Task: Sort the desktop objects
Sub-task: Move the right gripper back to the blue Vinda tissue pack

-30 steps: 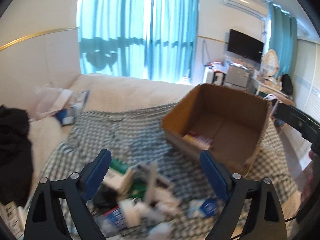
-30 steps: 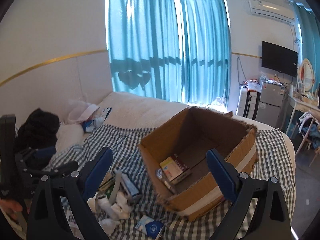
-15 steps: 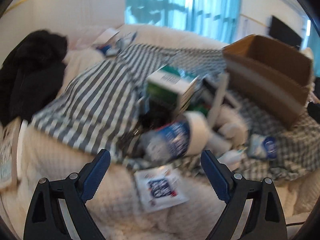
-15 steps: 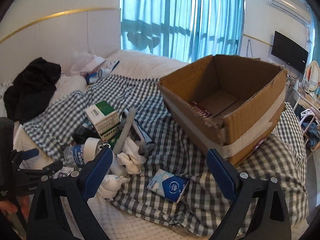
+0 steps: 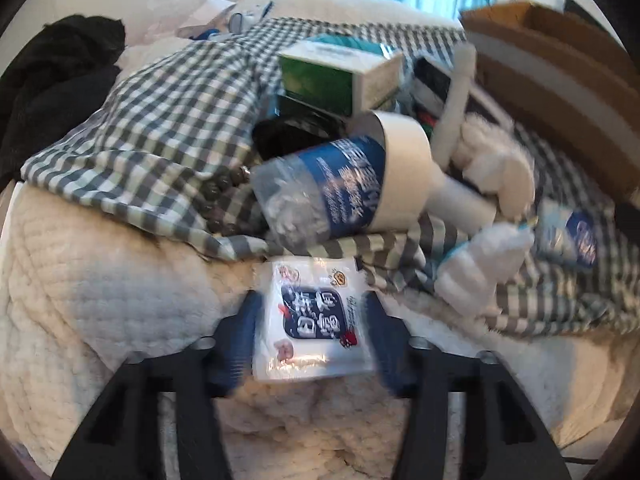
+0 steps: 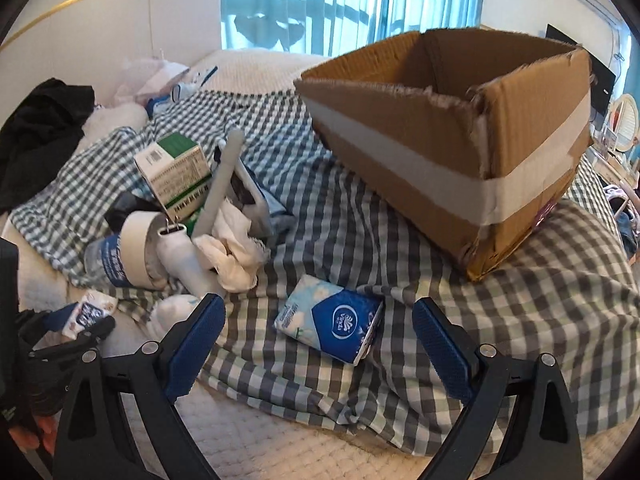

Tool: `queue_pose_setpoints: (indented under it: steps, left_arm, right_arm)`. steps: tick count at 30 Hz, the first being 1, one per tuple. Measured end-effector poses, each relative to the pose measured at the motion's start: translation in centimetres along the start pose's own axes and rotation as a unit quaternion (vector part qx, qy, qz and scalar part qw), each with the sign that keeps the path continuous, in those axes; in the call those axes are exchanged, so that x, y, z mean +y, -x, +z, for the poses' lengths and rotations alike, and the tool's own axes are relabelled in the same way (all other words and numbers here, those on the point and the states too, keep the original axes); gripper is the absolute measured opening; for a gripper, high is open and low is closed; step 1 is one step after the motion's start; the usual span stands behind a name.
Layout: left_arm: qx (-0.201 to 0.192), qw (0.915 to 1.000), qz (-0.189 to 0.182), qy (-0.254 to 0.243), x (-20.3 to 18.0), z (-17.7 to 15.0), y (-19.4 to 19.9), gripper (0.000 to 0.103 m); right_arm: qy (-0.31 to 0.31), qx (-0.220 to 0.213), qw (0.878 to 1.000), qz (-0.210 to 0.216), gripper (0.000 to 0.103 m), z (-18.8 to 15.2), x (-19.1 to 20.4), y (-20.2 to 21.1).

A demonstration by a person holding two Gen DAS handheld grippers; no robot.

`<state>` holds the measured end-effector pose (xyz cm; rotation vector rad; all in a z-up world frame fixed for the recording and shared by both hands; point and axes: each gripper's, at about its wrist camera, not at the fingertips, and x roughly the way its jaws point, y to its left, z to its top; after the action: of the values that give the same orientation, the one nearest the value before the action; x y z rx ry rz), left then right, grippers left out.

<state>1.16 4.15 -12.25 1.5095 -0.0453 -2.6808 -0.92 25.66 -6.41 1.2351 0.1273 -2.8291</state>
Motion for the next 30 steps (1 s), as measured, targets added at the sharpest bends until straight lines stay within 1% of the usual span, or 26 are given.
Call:
queue_pose_setpoints:
  steps: [1,2,3,4,7,9,10,14,16,20,25,27,28,29,30]
  left_arm:
    - [-0.008,0.9999,0.005,-0.005,-0.3,-0.2,0.2,0.04]
    - [-0.011,0.9999,0.004,-0.006,-0.3,-0.2,0.4,0.036]
    - [-0.014,0.9999,0.003,-0.005,-0.3,-0.3,0.6,0.031]
    - [-0.018,0.9998,0.002,-0.001,-0.2,-0.3,0.8,0.029]
    - [-0.029,0.9994,-0.011,0.016,0.4,-0.4,1.7,0.017]
    - [-0.038,0.9989,-0.018,0.019,0.2,0.0,2.4,0.01]
    - [-0.046,0.9986,-0.019,0.02,0.1,-0.1,2.8,0.01]
    - [-0.042,0.9986,-0.027,0.02,-0.2,0.2,2.6,0.007]
    - [-0.042,0.9982,-0.034,0.025,0.0,0.4,2.8,0.007]
    - [-0.05,0.9968,-0.048,0.039,0.6,0.8,3.1,0.006]
    - [-0.052,0.9952,-0.066,0.049,1.0,0.9,3.3,0.006]
    - [-0.059,0.9939,-0.073,0.057,1.3,1.0,3.5,0.006]
    - [-0.063,0.9929,-0.08,0.062,1.5,1.0,3.7,0.006]
    - [-0.071,0.9914,-0.085,0.07,1.8,1.0,4.0,0.006]
    - [-0.075,0.9906,-0.089,0.072,1.8,1.0,4.2,0.006]
  right_arm:
    - [0.0,0.003,1.0,0.001,0.095,-0.1,0.0,-0.2]
    - [0.0,0.007,1.0,-0.001,0.095,-0.2,0.0,-0.5]
    - [-0.001,0.011,1.0,-0.002,0.095,-0.2,-0.1,-0.7]
    - [-0.004,0.014,1.0,-0.002,0.095,-0.2,-0.1,-0.9]
    - [-0.011,0.027,1.0,-0.006,0.095,-0.3,-0.3,-1.9]
    - [-0.006,0.034,0.999,-0.018,0.095,-0.6,0.0,-2.7]
    - [-0.003,0.038,0.999,-0.022,0.095,-0.6,0.2,-3.1]
    - [0.003,0.058,0.997,-0.047,0.095,-0.9,0.6,-5.1]
    - [0.004,0.065,0.996,-0.059,0.097,-1.0,0.6,-5.9]
    - [0.012,0.065,0.995,-0.07,0.103,-1.0,1.1,-6.7]
    - [0.028,0.068,0.994,-0.082,0.103,-0.9,1.7,-7.2]
    - [0.028,0.067,0.994,-0.083,0.102,-0.6,1.5,-7.3]
    - [0.03,0.069,0.994,-0.085,0.1,-0.7,1.5,-7.4]
    - [0.034,0.068,0.993,-0.089,0.09,-0.6,1.5,-7.4]
    - [0.041,0.066,0.992,-0.098,0.076,-0.6,1.5,-7.3]
